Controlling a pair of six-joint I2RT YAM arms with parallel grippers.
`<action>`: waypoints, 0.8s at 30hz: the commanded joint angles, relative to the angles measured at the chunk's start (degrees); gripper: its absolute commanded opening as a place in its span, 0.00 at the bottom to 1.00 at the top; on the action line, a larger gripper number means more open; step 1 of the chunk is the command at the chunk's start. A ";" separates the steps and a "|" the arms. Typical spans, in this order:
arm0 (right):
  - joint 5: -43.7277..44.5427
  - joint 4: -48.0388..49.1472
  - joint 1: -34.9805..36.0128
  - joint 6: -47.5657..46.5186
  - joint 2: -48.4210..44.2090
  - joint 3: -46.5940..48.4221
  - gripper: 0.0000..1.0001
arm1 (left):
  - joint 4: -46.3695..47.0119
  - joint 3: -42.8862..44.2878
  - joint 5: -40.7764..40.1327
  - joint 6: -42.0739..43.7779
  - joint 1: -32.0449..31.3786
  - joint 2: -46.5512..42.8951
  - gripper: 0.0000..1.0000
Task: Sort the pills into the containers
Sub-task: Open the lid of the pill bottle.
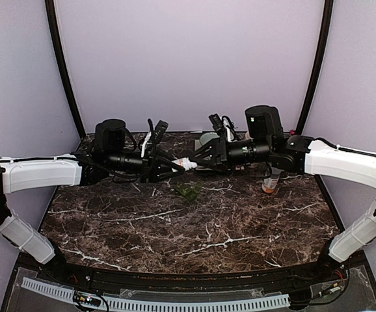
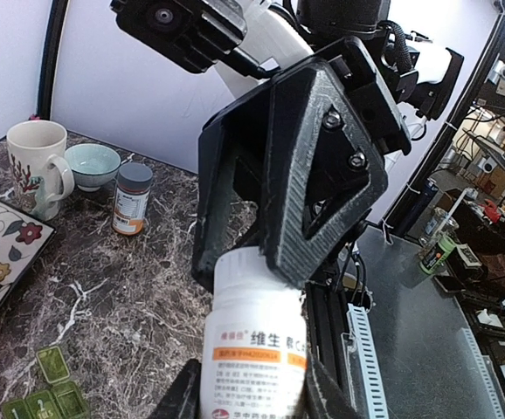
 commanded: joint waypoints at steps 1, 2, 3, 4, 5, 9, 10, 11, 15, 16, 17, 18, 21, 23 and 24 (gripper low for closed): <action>-1.38 2.82 0.44 -7.86 -1.27 -1.87 0.08 | 3.76 1.14 2.12 -2.59 0.16 -1.90 0.00; -1.25 3.26 0.50 -10.13 -1.78 -2.36 0.07 | 4.17 1.13 2.79 -3.29 0.31 -1.82 0.00; -1.29 3.57 0.59 -12.59 -2.28 -2.75 0.07 | 4.62 1.16 3.52 -4.03 0.49 -1.81 0.00; -1.19 4.36 0.62 -14.62 -2.99 -3.48 0.07 | 5.04 1.10 4.18 -4.81 0.70 -1.81 0.00; -0.98 5.18 0.62 -16.48 -3.96 -4.09 0.07 | 5.43 1.12 4.85 -5.59 0.92 -1.81 0.00; -0.84 7.52 0.63 -22.90 -6.18 -6.14 0.07 | 6.50 1.15 7.00 -7.82 1.51 -2.05 0.00; -0.92 7.75 0.66 -24.17 -6.44 -6.43 0.07 | 6.64 1.08 7.42 -8.32 1.68 -2.07 0.00; -1.00 8.20 0.65 -25.02 -6.56 -6.64 0.07 | 6.84 1.07 7.96 -8.79 1.78 -1.95 0.00; -1.27 9.44 0.62 -26.42 -6.45 -7.27 0.08 | 7.52 1.23 9.40 -10.19 1.89 -1.39 0.00; -1.18 9.50 0.62 -26.53 -6.35 -7.24 0.08 | 7.54 1.11 9.48 -10.36 1.92 -1.37 0.00; -1.18 9.58 0.62 -26.53 -6.32 -7.24 0.08 | 7.54 1.11 9.50 -10.42 1.91 -1.37 0.00; -1.18 9.74 0.63 -26.53 -6.32 -7.30 0.08 | 7.54 1.08 9.35 -10.38 1.93 -1.37 0.00; -1.18 9.93 0.54 -26.53 -6.66 -7.49 0.08 | 7.37 0.65 8.51 -9.87 1.96 -1.53 0.00; -1.18 9.64 0.53 -26.53 -7.12 -7.80 0.08 | 7.44 0.02 7.41 -9.40 2.05 -1.71 0.00; -1.18 9.48 0.53 -26.53 -7.22 -7.96 0.08 | 7.52 -0.52 6.88 -9.21 2.08 -1.80 0.00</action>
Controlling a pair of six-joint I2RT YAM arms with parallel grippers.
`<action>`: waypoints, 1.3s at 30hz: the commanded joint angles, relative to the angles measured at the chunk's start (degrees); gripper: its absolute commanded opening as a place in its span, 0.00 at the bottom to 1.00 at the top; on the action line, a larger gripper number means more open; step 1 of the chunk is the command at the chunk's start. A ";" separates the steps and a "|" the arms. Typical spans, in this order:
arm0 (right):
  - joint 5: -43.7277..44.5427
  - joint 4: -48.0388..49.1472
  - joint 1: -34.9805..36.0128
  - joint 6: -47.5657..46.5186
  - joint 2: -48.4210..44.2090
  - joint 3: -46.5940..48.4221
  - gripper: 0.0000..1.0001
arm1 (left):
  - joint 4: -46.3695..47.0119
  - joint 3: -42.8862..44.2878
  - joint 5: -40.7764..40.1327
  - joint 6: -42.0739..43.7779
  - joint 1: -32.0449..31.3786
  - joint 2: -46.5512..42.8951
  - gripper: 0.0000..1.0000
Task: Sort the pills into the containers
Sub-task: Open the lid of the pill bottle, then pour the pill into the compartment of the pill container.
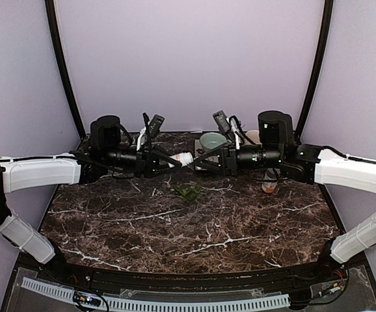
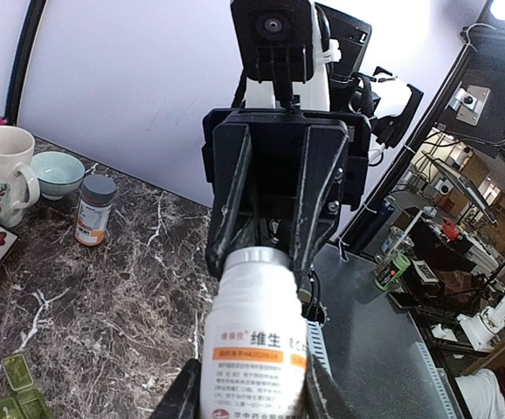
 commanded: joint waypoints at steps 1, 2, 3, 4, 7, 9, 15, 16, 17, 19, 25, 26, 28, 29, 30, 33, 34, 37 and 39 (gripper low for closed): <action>4.65 2.18 0.12 -1.17 -1.62 -1.09 0.08 | 2.35 -1.03 -1.14 0.34 0.28 -1.81 0.00; 5.81 2.15 0.03 -1.09 -1.81 -1.50 0.08 | 2.83 -1.69 -1.74 0.24 0.28 -1.81 0.00; 6.48 2.14 0.03 -0.97 -2.09 -1.86 0.08 | 3.51 -2.31 -2.17 0.21 0.35 -1.77 0.00; 7.34 2.24 0.03 -0.95 -2.36 -2.25 0.08 | 4.18 -2.97 -2.64 0.27 0.36 -1.77 0.00; 9.97 2.23 0.03 -0.82 -3.24 -3.29 0.08 | 6.75 -5.48 -4.83 0.52 0.33 -1.98 0.00; 11.03 2.29 0.05 -0.74 -3.70 -4.11 0.08 | 8.28 -6.87 -5.82 0.69 0.38 -1.84 0.00; 11.03 3.12 0.04 -0.74 -4.38 -6.52 0.08 | 11.16 -9.84 -8.35 1.75 0.33 0.11 0.00; 11.03 3.41 0.03 -0.74 -4.47 -6.97 0.08 | 11.47 -10.24 -8.83 2.03 0.36 0.67 0.00; 11.03 3.64 0.03 -0.74 -4.51 -7.43 0.08 | 11.87 -10.58 -9.26 2.21 0.38 1.13 0.00; 11.03 4.32 0.04 -0.74 -4.73 -8.42 0.08 | 12.71 -11.21 -9.80 2.56 0.30 2.34 0.00; 16.89 5.25 0.07 0.44 -5.53 -10.90 0.08 | 15.31 -12.33 -10.76 2.97 0.36 6.31 0.00; 18.61 5.31 0.03 0.85 -5.67 -11.14 0.08 | 15.61 -12.35 -10.80 3.06 0.32 7.15 0.00; 19.40 5.51 0.03 0.97 -5.71 -11.64 0.08 | 16.08 -12.35 -10.95 3.37 0.32 8.60 0.00; 19.63 5.50 0.03 0.94 -5.71 -11.87 0.08 | 16.31 -12.35 -11.07 3.47 0.33 9.25 0.00; 19.86 5.48 0.03 0.94 -5.71 -12.11 0.08 | 16.48 -12.35 -11.27 3.63 0.31 9.89 0.00; 20.77 5.39 0.03 1.07 -5.45 -12.73 0.08 | 16.55 -12.31 -11.89 4.17 0.39 11.67 0.00; 21.06 5.32 0.03 1.18 -5.37 -12.96 0.08 | 16.66 -12.27 -12.09 4.33 0.42 12.24 0.00; 21.91 5.19 0.07 1.20 -5.18 -13.44 0.08 | 16.79 -12.27 -12.66 4.72 0.53 14.08 0.00; 22.59 5.05 0.03 1.25 -5.10 -13.76 0.08 | 16.88 -12.20 -12.75 4.88 0.52 15.16 0.00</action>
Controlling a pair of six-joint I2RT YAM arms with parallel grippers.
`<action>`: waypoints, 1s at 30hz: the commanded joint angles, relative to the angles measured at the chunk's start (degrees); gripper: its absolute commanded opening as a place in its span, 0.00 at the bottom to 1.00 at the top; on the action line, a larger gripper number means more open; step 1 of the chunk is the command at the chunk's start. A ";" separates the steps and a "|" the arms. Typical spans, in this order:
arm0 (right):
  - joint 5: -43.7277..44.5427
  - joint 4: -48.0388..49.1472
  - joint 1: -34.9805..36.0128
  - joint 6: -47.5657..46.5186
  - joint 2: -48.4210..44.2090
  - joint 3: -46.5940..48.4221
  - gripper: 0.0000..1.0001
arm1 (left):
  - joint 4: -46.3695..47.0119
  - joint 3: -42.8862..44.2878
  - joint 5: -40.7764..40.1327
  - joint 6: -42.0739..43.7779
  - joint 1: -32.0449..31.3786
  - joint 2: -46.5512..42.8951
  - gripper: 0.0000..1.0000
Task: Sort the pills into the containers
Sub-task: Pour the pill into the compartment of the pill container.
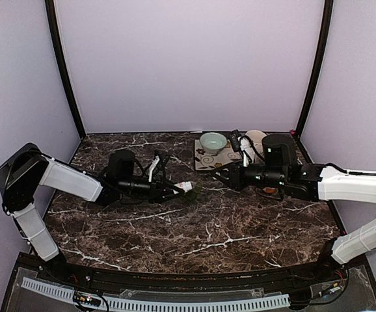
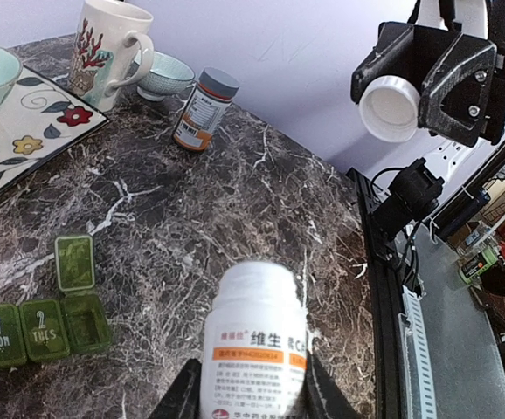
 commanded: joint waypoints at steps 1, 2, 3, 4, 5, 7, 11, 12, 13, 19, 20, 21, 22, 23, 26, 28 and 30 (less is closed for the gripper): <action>2.65 2.20 0.04 0.48 -0.52 -0.95 0.07 | 2.42 -0.37 -0.68 1.63 0.48 1.89 0.00; 2.80 2.28 0.03 0.47 -0.50 -1.12 0.07 | 2.57 -0.29 -0.68 1.73 0.46 2.44 0.00; 2.97 2.35 0.08 0.53 -0.54 -1.29 0.07 | 2.74 -0.27 -0.72 1.78 0.57 2.99 0.00; 3.10 2.34 0.06 0.49 -0.57 -1.47 0.07 | 2.89 -0.20 -0.74 1.88 0.60 3.49 0.00; 3.20 2.37 0.03 0.49 -0.56 -1.68 0.07 | 2.97 -0.11 -0.83 1.95 0.68 4.00 0.00; 3.28 2.33 0.03 0.58 -0.57 -1.91 0.07 | 3.25 -0.09 -0.95 2.12 0.79 4.95 0.00; 3.41 2.20 0.04 0.48 -0.64 -2.09 0.07 | 3.47 0.20 -0.97 2.33 0.96 6.48 0.00; 3.39 2.27 0.07 0.48 -0.61 -2.07 0.07 | 3.42 0.40 -0.95 2.34 1.09 6.80 0.00; 3.45 2.25 0.08 0.48 -0.58 -2.11 0.07 | 3.33 0.50 -1.87 2.43 1.11 7.19 0.00; 3.22 2.22 0.07 0.40 -0.21 -2.02 0.07 | 2.40 1.11 -4.40 3.10 1.25 8.66 0.00; 3.21 2.18 0.03 0.40 -0.14 -2.00 0.07 | 2.22 1.32 -4.61 3.17 1.31 8.86 0.00; 3.17 2.17 0.04 0.39 -0.07 -2.02 0.07 | 2.04 1.50 -4.78 3.28 1.37 9.08 0.00; 3.13 2.23 0.03 0.39 -0.05 -2.02 0.07 | 1.97 1.62 -4.98 3.31 1.39 9.36 0.00; 3.08 2.28 0.07 0.40 0.08 -2.01 0.07 | 1.82 1.76 -5.03 3.32 1.34 9.56 0.00; 3.04 2.22 0.05 0.40 0.09 -1.89 0.07 | 1.64 2.35 -5.57 3.42 1.44 10.17 0.00; 3.04 2.25 0.03 0.40 0.13 -1.92 0.07 | 1.33 2.93 -5.90 3.45 1.42 10.55 0.00; 3.03 2.27 0.09 0.40 0.17 -1.88 0.07 | 1.02 3.34 -6.48 3.41 1.41 10.88 0.00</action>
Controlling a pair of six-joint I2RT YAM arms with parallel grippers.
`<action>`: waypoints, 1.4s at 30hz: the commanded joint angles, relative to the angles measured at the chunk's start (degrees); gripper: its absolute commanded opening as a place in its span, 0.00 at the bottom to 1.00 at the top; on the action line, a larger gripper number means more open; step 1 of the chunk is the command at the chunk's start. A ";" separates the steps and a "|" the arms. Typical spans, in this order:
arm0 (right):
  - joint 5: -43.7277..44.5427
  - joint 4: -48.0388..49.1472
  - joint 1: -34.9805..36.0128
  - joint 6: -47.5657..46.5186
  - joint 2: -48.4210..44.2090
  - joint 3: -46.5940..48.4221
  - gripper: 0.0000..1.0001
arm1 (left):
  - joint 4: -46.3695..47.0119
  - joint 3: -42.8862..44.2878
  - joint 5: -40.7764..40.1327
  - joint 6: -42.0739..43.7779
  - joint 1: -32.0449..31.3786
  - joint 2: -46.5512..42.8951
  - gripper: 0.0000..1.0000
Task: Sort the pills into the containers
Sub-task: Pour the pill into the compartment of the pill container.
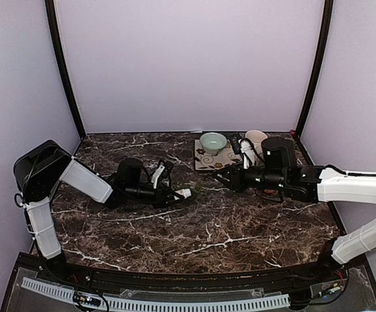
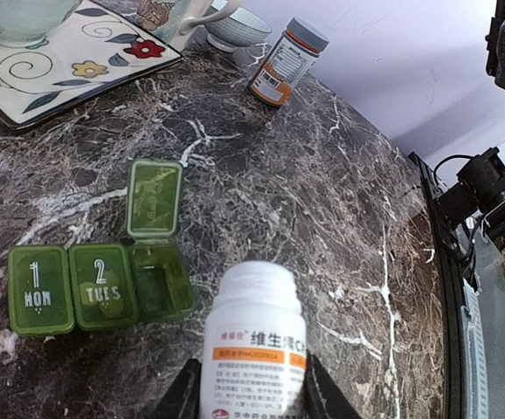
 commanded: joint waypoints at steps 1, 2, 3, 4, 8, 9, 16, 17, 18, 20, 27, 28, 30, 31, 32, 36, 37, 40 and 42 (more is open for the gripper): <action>0.52 2.21 0.04 0.35 0.11 -0.55 0.07 | -0.16 1.95 -1.32 1.16 0.38 0.43 0.00; 0.52 2.18 0.05 0.35 0.09 -0.64 0.07 | -0.33 2.09 -1.63 1.18 0.35 0.57 0.00; 0.52 2.18 0.03 0.40 0.09 -0.73 0.07 | -0.53 2.33 -2.04 1.26 0.34 0.69 0.00; 0.52 2.27 0.08 0.36 0.09 -0.74 0.07 | -0.77 2.46 -2.35 1.28 0.35 0.71 0.00; 0.52 2.49 0.03 0.44 0.13 -0.88 0.07 | -1.76 3.09 -3.01 1.45 0.34 1.13 0.00; 0.53 2.45 0.03 0.44 0.09 -0.99 0.07 | -1.83 3.25 -3.20 1.48 0.34 1.15 0.00; 0.43 2.62 0.03 0.44 0.26 -1.08 0.07 | -3.26 3.95 -4.63 1.81 0.35 1.50 0.00; 0.41 2.64 0.03 0.44 0.26 -1.09 0.07 | -3.38 4.08 -4.71 1.83 0.42 1.57 0.00; 0.35 2.62 0.05 0.46 0.27 -1.12 0.07 | -3.43 4.16 -4.80 1.79 0.37 1.66 0.00; 0.26 2.73 0.04 0.52 0.31 -1.17 0.07 | -3.42 4.18 -4.85 1.80 0.36 1.76 0.00; 0.17 2.74 0.04 0.44 0.34 -1.18 0.07 | -1.83 3.62 -4.75 1.04 0.34 1.87 0.00; 0.09 2.68 0.03 0.44 0.35 -1.24 0.06 | -1.45 3.45 -4.59 0.78 0.36 1.81 0.00; -0.23 2.68 0.03 0.45 0.58 -1.16 0.06 | -0.58 3.16 -4.41 0.39 0.36 1.64 0.00; -0.59 2.67 0.03 0.43 0.77 -1.02 0.06 | -0.09 2.93 -4.23 0.09 0.42 1.53 0.00; -1.02 2.63 0.03 0.45 0.97 -0.94 0.06 | 0.38 2.69 -3.81 -0.09 0.43 1.37 0.00; -3.07 2.60 0.03 0.25 1.93 -0.15 0.06 | 2.83 1.46 -1.35 -1.62 0.75 0.16 0.00; -3.74 2.59 0.04 0.14 2.15 0.06 0.06 | 3.55 1.07 -0.53 -2.09 0.90 -0.32 0.00; -5.33 2.32 0.07 -0.20 2.69 0.81 0.06 | 6.48 -0.19 2.84 -4.40 1.55 -1.92 0.00; -6.02 2.04 0.12 -0.50 2.80 1.29 0.06 | 8.78 -0.98 5.79 -6.42 1.74 -2.89 0.00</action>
